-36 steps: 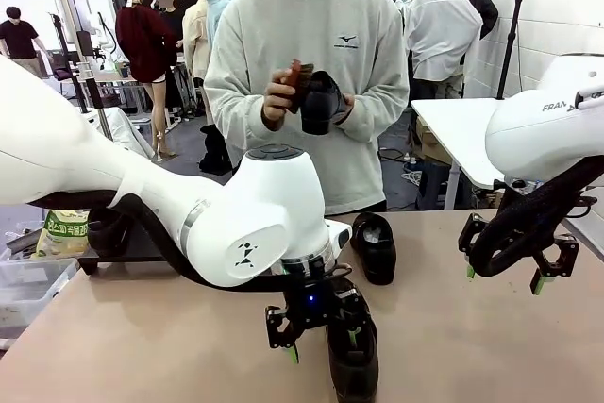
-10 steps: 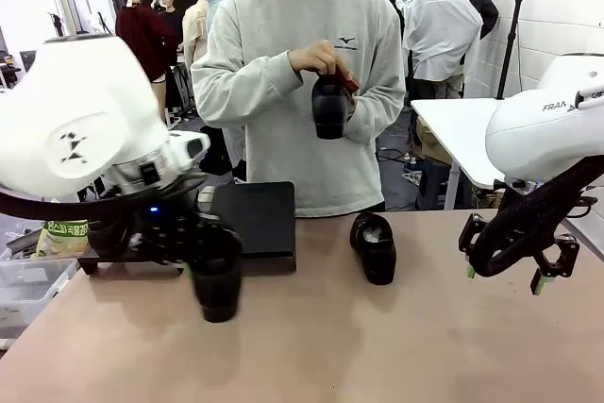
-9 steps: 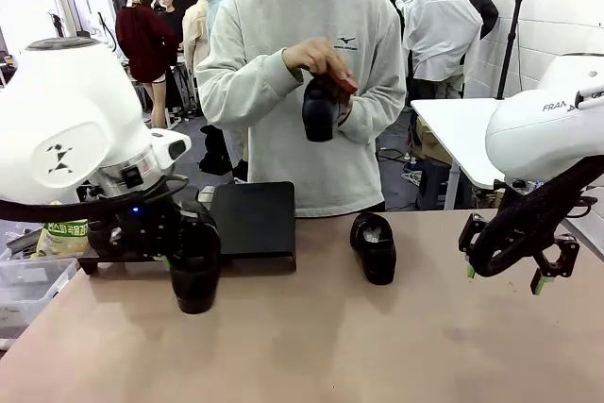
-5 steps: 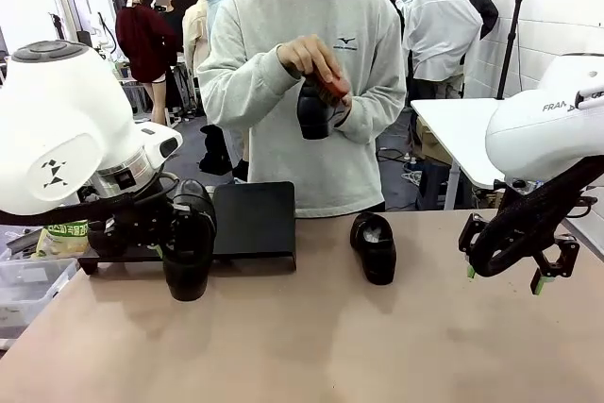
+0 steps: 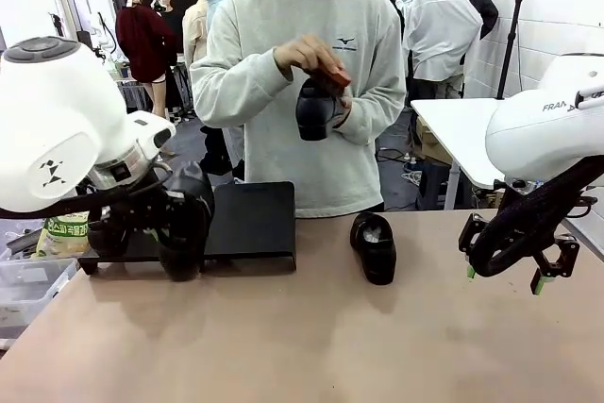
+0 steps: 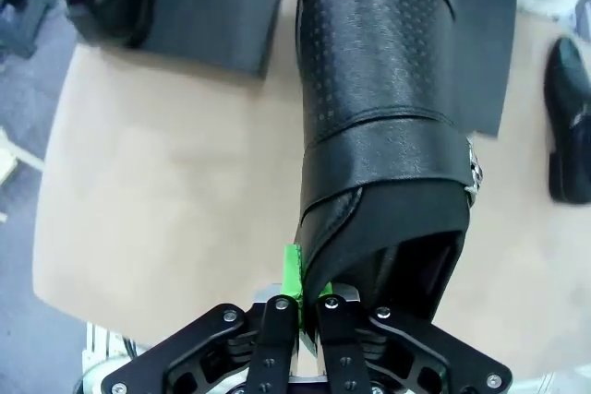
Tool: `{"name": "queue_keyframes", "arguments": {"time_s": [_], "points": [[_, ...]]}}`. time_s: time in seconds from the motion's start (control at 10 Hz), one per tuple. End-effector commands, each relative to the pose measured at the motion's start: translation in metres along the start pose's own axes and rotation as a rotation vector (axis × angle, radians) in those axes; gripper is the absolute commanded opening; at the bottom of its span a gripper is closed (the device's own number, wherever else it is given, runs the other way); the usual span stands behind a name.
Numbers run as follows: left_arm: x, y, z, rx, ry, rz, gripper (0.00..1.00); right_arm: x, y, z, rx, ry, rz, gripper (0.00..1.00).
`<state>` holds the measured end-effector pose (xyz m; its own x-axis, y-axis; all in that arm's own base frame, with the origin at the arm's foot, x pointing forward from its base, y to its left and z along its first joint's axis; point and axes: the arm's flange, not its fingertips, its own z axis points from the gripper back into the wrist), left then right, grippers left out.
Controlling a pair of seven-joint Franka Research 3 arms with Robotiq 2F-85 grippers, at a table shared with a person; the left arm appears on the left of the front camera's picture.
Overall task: Organize the shoes by placing them on the stand.
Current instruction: Place the Shoe from the middle of the table onto the Shoes Stand.
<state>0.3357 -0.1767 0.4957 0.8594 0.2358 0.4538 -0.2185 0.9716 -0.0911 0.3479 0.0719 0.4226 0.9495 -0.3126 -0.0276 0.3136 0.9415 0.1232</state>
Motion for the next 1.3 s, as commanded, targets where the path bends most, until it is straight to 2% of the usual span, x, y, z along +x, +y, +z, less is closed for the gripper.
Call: {"name": "queue_keyframes", "arguments": {"time_s": [0.0,0.1,0.3,0.4,0.6,0.9,1.2], "points": [[0.033,0.013,-0.024,0.016,-0.129,-0.063,0.0,0.0,-0.001,0.0,-0.009,0.002,0.01,1.0],[0.052,0.026,-0.037,-0.011,-0.119,-0.089,0.0,0.0,-0.001,0.0,-0.009,0.002,0.01,1.0],[0.084,0.051,-0.061,-0.062,-0.105,-0.054,0.0,0.0,-0.001,0.0,-0.009,0.002,0.01,1.0],[0.094,0.061,-0.072,-0.057,-0.116,-0.096,0.0,0.0,-0.001,0.0,-0.009,0.002,0.01,1.0],[0.111,0.078,-0.082,-0.113,-0.1,-0.092,0.0,0.0,-0.001,0.0,-0.009,0.002,0.01,1.0],[0.129,0.092,-0.107,-0.075,-0.107,-0.088,0.0,0.0,-0.001,0.0,-0.009,0.002,0.01,1.0],[0.132,0.095,-0.119,-0.047,-0.1,-0.086,0.0,0.0,-0.001,0.0,-0.009,0.002,0.01,1.0]]}}
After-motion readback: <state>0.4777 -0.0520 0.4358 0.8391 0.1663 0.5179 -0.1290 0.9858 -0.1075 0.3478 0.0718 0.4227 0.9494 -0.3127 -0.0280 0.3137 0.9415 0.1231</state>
